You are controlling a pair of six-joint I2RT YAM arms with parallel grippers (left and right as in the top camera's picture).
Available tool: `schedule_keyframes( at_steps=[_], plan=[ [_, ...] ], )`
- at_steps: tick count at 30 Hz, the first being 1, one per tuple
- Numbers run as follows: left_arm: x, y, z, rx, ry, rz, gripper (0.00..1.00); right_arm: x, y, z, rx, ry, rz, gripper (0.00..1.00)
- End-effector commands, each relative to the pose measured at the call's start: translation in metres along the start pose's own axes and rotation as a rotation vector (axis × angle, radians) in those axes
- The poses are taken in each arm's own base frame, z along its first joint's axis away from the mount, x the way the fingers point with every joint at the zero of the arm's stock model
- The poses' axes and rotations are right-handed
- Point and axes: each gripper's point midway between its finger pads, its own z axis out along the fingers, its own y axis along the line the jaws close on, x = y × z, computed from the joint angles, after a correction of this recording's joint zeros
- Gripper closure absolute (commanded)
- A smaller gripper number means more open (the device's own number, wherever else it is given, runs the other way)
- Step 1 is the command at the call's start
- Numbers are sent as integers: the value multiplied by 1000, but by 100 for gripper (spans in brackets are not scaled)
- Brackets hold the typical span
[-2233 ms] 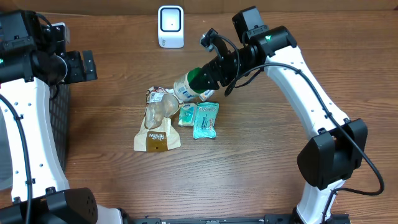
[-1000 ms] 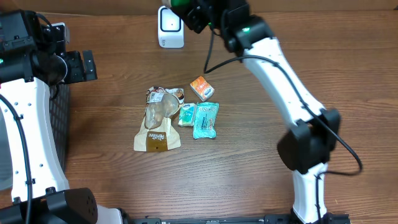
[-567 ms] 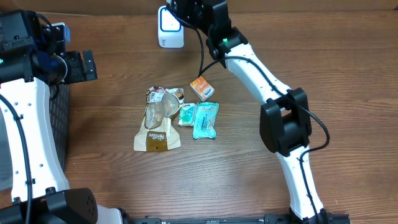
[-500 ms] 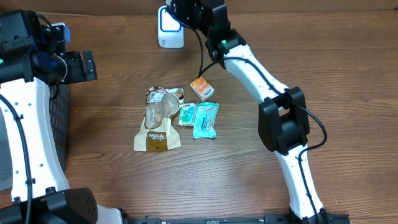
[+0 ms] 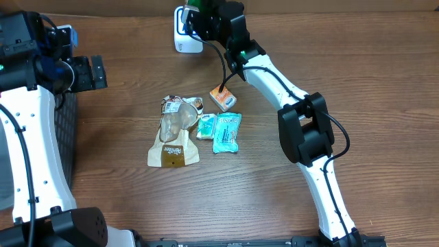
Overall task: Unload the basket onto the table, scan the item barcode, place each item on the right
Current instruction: 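Carry the jar with the right gripper to the white scanner, then move the jar right and set it down on the table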
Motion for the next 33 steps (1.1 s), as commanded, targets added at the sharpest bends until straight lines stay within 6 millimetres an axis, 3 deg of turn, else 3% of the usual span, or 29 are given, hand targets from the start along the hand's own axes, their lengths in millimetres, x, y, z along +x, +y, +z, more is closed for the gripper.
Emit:
schedule_keyframes(
  at_steps=[1,9,12,18,22,26,29,33],
  plan=[
    [-3,2,-2,-3,-11,23,0,-15,-20,-5,34,-24,-12,59],
    [-3,2,-2,-3,-11,24,0,-27,-18,-5,33,-42,-2,59],
    [-3,2,-2,-3,-11,23,1,-35,-30,-11,46,-54,87,59],
    [-3,2,-2,-3,-11,23,0,-72,-61,-37,-10,-138,368,56],
    [-4,2,-2,-3,-11,23,0,-102,-84,-72,-116,-154,690,53],
    [-3,2,-2,-3,-11,23,0,-117,-94,-116,-259,-96,901,52],
    [-3,2,-2,-3,-11,23,1,-114,-94,-152,-336,13,1002,52],
    [-3,2,-2,-3,-11,23,0,-95,-81,-192,-416,185,1050,52]
  ],
)
